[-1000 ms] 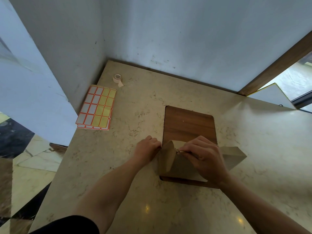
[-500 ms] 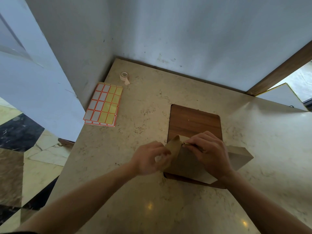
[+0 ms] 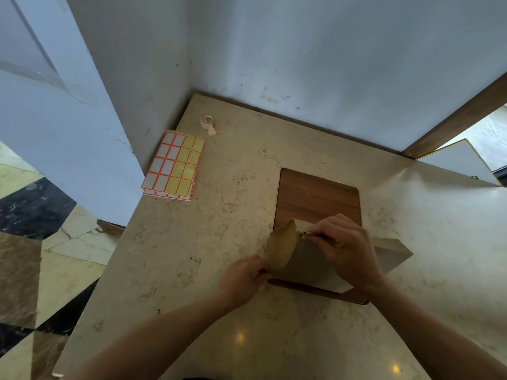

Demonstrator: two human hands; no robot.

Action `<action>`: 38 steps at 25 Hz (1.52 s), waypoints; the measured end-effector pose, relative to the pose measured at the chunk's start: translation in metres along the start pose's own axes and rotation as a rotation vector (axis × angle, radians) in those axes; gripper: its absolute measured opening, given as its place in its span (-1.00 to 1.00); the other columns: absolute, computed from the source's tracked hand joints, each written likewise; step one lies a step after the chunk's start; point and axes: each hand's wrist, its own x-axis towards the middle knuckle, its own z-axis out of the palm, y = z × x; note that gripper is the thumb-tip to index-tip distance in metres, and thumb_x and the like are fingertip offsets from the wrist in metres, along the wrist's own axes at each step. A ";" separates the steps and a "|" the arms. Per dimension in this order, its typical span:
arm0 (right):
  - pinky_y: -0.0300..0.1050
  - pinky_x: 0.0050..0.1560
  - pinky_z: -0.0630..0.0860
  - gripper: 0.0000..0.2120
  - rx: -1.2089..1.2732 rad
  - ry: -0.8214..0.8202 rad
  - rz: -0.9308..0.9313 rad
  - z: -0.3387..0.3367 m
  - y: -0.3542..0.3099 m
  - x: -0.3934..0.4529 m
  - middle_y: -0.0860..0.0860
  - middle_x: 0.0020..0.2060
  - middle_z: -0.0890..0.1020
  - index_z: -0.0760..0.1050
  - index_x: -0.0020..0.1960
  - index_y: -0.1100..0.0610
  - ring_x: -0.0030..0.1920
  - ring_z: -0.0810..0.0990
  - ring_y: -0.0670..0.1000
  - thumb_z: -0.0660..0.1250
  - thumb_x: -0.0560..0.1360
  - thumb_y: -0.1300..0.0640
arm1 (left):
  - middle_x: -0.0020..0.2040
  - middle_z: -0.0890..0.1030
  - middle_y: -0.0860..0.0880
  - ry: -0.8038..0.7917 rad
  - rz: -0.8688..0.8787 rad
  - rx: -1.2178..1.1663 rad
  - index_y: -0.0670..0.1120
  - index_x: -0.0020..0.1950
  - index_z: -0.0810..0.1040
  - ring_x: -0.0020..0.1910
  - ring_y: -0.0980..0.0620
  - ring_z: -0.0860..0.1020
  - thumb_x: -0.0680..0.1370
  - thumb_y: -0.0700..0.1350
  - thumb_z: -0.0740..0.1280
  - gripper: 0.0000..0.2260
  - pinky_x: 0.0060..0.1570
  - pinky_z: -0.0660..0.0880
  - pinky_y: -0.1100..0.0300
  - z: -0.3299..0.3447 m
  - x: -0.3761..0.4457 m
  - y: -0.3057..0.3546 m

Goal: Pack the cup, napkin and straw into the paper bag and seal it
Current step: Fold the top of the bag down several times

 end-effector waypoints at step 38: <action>0.00 -0.26 0.57 -0.70 0.035 -0.054 0.003 -0.004 -0.004 0.007 -0.08 -0.22 0.68 0.69 -0.12 0.10 -0.20 0.60 -0.06 0.30 0.48 -0.10 | 0.09 0.56 0.03 -0.126 0.088 0.376 0.03 0.20 0.52 0.08 0.03 0.48 0.58 0.15 0.21 -0.71 -0.05 0.47 0.12 -0.048 0.055 -0.009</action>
